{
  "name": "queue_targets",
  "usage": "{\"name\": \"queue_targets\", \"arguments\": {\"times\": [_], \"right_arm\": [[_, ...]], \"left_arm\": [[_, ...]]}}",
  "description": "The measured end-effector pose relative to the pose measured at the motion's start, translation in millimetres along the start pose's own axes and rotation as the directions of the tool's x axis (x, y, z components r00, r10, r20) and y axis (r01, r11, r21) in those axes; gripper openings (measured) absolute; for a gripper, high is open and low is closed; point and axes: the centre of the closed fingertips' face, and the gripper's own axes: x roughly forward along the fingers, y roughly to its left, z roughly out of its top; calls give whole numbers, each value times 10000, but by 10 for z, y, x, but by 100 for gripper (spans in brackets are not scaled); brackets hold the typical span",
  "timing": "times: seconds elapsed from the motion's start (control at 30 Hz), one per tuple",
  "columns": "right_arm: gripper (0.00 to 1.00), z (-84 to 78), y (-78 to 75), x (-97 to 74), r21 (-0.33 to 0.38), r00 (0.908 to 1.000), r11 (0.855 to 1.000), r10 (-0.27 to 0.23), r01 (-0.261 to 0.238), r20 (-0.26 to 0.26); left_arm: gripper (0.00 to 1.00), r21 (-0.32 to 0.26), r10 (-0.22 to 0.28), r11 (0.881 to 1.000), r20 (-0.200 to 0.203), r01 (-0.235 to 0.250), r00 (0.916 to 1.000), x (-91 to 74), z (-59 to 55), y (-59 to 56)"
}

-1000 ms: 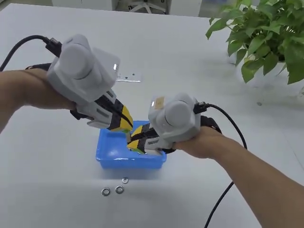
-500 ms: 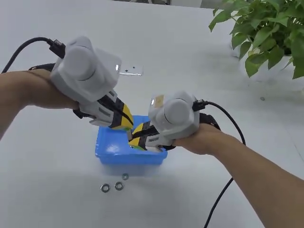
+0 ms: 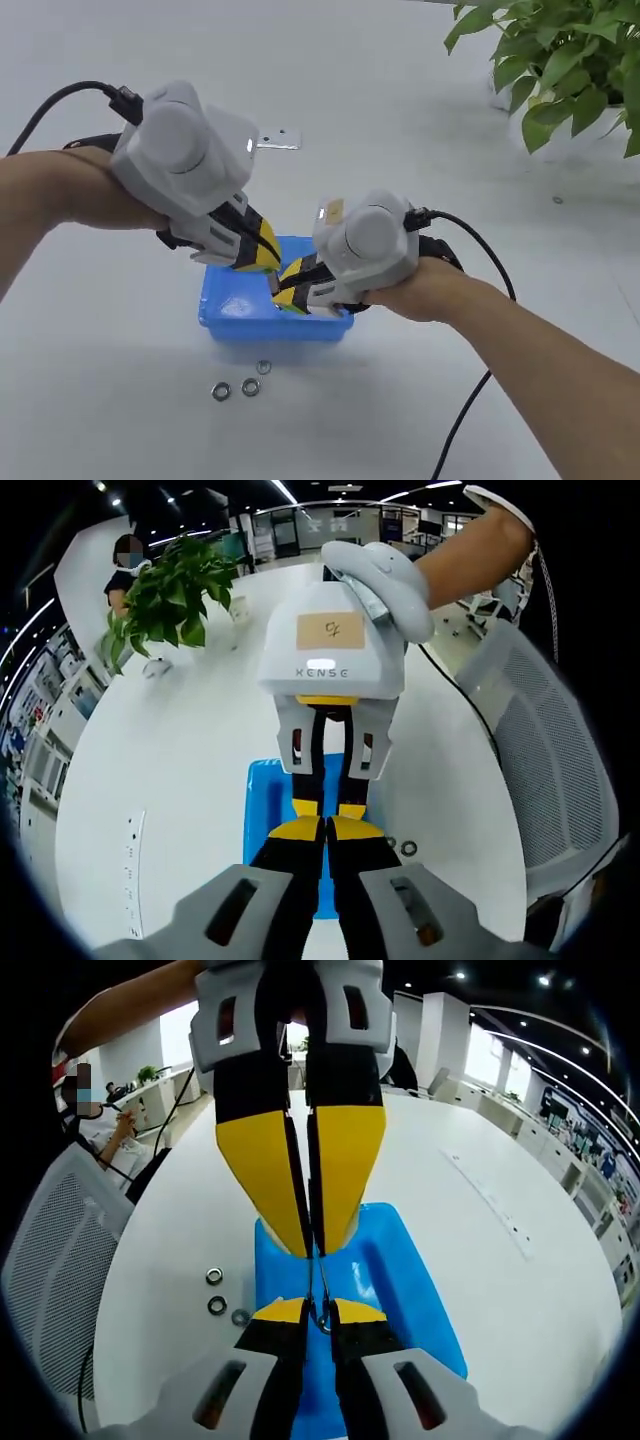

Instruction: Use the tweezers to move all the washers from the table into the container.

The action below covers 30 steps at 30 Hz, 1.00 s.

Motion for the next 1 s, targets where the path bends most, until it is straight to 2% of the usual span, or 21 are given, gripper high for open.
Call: {"name": "queue_targets", "arguments": {"times": [0.33,1.0], "right_arm": [[10,-3,9,17,-78,10000,10000,5,-6,-84],[11,86,31,-51,-214,9999,9997,-136,136,38]], "left_arm": [[5,17,37,10000,-77,-37,10000,-4,-34,0],[5,132,145,9998,-128,-144,9998,-102,29,-37]]}}
